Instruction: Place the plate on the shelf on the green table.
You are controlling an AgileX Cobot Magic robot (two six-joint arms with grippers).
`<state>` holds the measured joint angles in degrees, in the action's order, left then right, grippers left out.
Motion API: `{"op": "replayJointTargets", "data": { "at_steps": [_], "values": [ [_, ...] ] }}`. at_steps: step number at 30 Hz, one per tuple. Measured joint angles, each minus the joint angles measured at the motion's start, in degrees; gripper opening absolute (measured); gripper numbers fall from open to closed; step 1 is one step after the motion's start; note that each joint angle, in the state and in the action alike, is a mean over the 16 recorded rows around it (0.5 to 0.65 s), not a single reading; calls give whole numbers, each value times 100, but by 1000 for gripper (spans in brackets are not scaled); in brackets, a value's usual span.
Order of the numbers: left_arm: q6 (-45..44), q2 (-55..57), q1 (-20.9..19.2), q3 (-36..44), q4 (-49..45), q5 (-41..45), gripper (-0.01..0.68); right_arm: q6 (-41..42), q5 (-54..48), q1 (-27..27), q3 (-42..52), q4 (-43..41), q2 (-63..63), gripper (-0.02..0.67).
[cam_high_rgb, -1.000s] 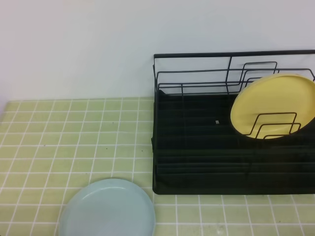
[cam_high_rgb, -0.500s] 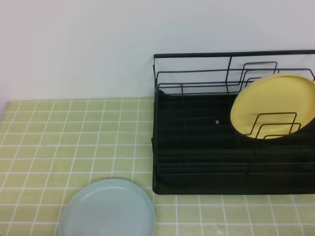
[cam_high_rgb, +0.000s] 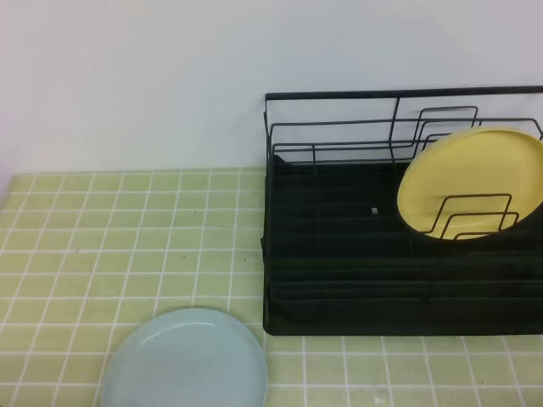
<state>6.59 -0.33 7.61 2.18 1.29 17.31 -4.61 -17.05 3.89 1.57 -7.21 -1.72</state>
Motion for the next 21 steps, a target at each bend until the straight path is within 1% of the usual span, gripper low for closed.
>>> {"op": "replayJointTargets", "data": {
  "at_steps": [8,14,18,21],
  "values": [
    [-63,8,0,0,37,0,0,-53,31,0,0,30,0,-4],
    [-97,1,0,0,261,-23,0,-158,200,0,0,183,0,-4],
    [-21,3,0,0,678,-90,0,-236,558,0,0,546,0,-4],
    [51,-4,0,0,1192,-149,0,-305,933,0,0,1076,0,-4]
  ]
}}
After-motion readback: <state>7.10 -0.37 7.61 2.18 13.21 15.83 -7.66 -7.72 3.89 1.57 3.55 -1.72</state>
